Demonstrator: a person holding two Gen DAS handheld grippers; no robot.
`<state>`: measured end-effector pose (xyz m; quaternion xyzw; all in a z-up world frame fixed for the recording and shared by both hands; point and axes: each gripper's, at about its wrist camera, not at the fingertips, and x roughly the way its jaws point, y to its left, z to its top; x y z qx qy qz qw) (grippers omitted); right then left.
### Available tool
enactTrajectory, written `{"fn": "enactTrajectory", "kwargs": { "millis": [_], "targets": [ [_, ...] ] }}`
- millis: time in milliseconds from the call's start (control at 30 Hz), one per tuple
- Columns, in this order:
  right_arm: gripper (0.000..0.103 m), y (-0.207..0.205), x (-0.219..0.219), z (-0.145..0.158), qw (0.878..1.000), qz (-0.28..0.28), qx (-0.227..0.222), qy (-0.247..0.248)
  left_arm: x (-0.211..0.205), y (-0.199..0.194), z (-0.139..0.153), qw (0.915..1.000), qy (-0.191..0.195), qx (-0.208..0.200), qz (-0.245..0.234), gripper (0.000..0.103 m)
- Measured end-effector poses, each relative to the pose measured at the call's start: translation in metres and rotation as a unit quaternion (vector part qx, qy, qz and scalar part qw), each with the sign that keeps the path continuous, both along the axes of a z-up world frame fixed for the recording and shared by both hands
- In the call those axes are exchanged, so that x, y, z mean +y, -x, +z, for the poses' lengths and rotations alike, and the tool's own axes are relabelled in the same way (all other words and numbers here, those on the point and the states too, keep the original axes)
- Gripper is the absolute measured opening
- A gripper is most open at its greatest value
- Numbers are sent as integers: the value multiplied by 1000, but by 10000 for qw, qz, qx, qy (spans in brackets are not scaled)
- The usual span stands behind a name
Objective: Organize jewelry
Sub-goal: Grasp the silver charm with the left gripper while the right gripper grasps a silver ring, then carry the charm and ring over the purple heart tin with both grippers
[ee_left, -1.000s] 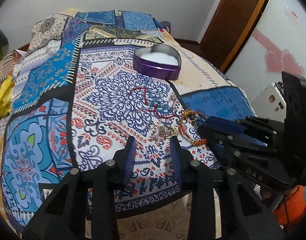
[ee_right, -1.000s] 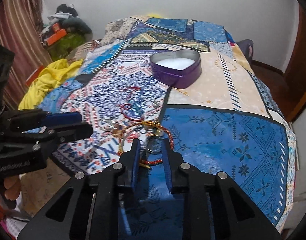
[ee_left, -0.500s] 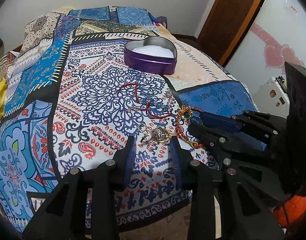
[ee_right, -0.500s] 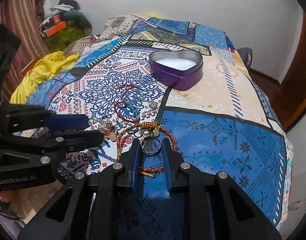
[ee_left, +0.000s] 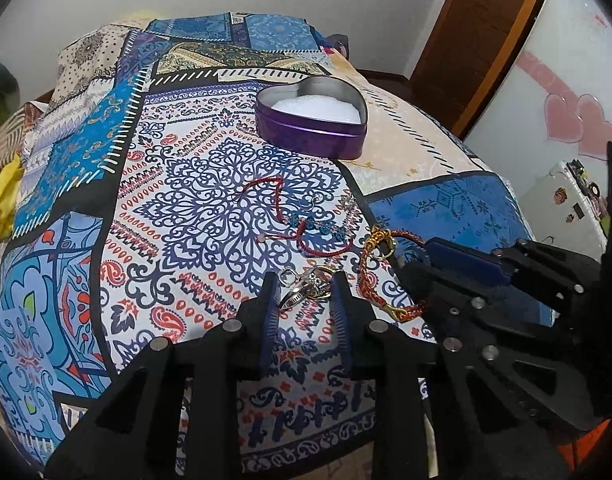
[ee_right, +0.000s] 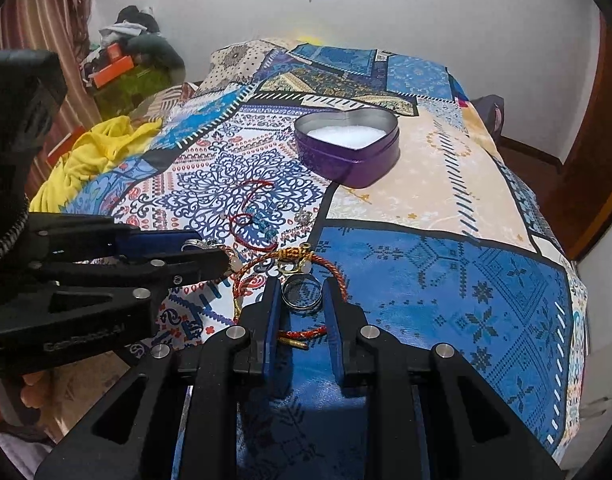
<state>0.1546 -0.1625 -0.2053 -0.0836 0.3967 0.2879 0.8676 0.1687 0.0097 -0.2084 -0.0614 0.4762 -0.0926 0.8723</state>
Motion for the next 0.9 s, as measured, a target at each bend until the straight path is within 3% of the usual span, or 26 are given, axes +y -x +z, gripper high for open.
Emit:
{"fn": "enactTrajectory", "kwargs": {
  "millis": [67, 467, 900],
  "targets": [
    [19, 1, -1, 2, 10000, -28, -17, -35, 0, 0, 0, 10000, 4, -4, 4, 12],
    [19, 2, -12, 16, 9995, -202, -148, -195, -1, 14, 23, 9993, -43, -372, -31, 12],
    [19, -8, -27, 55, 9956, -481, -655, -465, 0, 6, 76, 9940, -143, -1084, 44, 12]
  ]
}}
